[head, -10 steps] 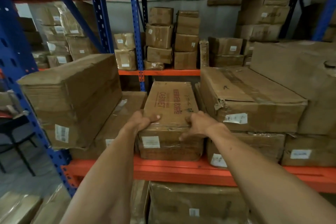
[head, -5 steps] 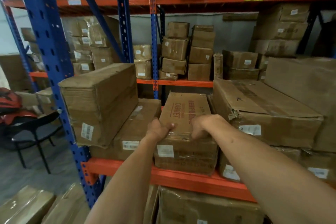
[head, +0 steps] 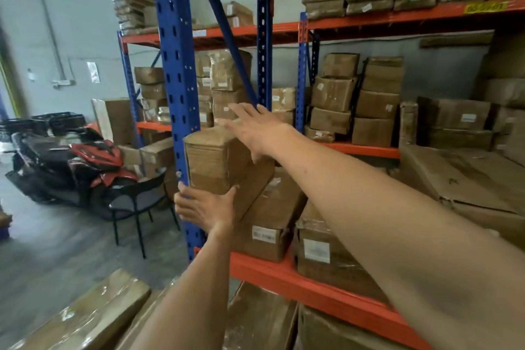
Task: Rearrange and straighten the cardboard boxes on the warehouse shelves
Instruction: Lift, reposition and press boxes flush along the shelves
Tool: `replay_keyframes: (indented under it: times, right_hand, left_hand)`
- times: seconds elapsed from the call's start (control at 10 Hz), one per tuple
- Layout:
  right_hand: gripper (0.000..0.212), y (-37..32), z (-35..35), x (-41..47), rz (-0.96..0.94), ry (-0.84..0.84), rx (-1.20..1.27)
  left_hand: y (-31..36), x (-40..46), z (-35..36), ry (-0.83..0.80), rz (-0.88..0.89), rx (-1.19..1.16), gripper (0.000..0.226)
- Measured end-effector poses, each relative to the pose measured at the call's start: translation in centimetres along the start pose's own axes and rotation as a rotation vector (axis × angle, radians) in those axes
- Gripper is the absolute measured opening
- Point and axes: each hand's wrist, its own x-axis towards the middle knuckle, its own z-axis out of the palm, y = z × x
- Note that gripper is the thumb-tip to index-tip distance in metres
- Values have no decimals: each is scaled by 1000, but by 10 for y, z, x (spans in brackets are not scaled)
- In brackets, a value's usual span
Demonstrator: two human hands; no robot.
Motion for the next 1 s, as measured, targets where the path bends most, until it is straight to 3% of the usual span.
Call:
replay_keyframes:
  times: [0.1, 0.2, 0.3, 0.4, 0.6, 0.7, 0.8, 0.9, 1.0]
  right_hand:
    - [115, -28, -7, 29, -89, -25, -84]
    - [95, -51, 1, 54, -165, -3, -224]
    - [76, -68, 22, 74, -247, 35, -368]
    - [78, -77, 48, 84, -247, 15, -554]
    - [99, -80, 55, 78, -147, -74, -371]
    - [83, -82, 57, 88, 47, -349, -707]
    - [69, -88, 65, 93, -209, -303, -2109]
    - [56, -73, 51, 80, -112, -368, -733]
    - [57, -52, 55, 57, -112, -127, -434]
  left_hand:
    - [-19, 30, -9, -228, -24, 122, 155]
    - [-33, 51, -9, -422, -51, 181, 158]
    - [-44, 56, 0, -500, -36, 160, 150]
    - [-50, 47, 16, -453, 49, 90, 130]
    - [-54, 40, 32, -374, 131, 117, 129]
    - [-54, 42, 31, -338, 189, 102, 103]
    - [-57, 46, 28, -371, 252, 170, 111]
    - [-59, 48, 26, -443, 339, 183, 139]
    - [-49, 50, 20, -535, 404, 188, 148]
